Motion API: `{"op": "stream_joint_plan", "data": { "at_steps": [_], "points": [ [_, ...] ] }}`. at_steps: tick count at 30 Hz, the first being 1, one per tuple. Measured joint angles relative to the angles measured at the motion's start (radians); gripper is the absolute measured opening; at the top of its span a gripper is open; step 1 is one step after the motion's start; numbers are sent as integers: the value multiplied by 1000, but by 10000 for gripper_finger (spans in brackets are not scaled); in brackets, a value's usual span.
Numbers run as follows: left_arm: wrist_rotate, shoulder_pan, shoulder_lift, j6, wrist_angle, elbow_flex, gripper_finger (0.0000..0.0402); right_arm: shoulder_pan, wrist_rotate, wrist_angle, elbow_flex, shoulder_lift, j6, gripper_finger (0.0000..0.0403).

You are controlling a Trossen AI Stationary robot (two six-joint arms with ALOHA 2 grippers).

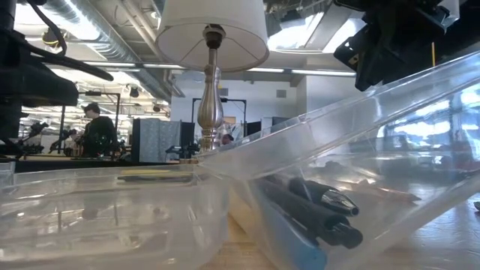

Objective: Pick & place school supplies into a supply box
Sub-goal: Put the bottom black pen into the transparent supply box

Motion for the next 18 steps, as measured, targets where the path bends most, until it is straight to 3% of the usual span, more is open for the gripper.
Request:
{"op": "stream_joint_plan", "data": {
  "at_steps": [4, 8, 13, 18],
  "points": [
    [-7, -2, -48, 6, -3, -7, 38, 0, -1, -1, 1, 0, 3, 83],
    [-100, -8, -130, 42, -7, -4, 34, 0, -1, 31, 3, 0, 2, 83],
    [-277, -8, -231, 105, 21, -5, 36, 0, 0, 112, 4, 0, 1, 83],
    [-524, -7, -303, 301, 132, -4, 35, 0, 0, 244, 4, 0, 1, 83]
  ]
}}
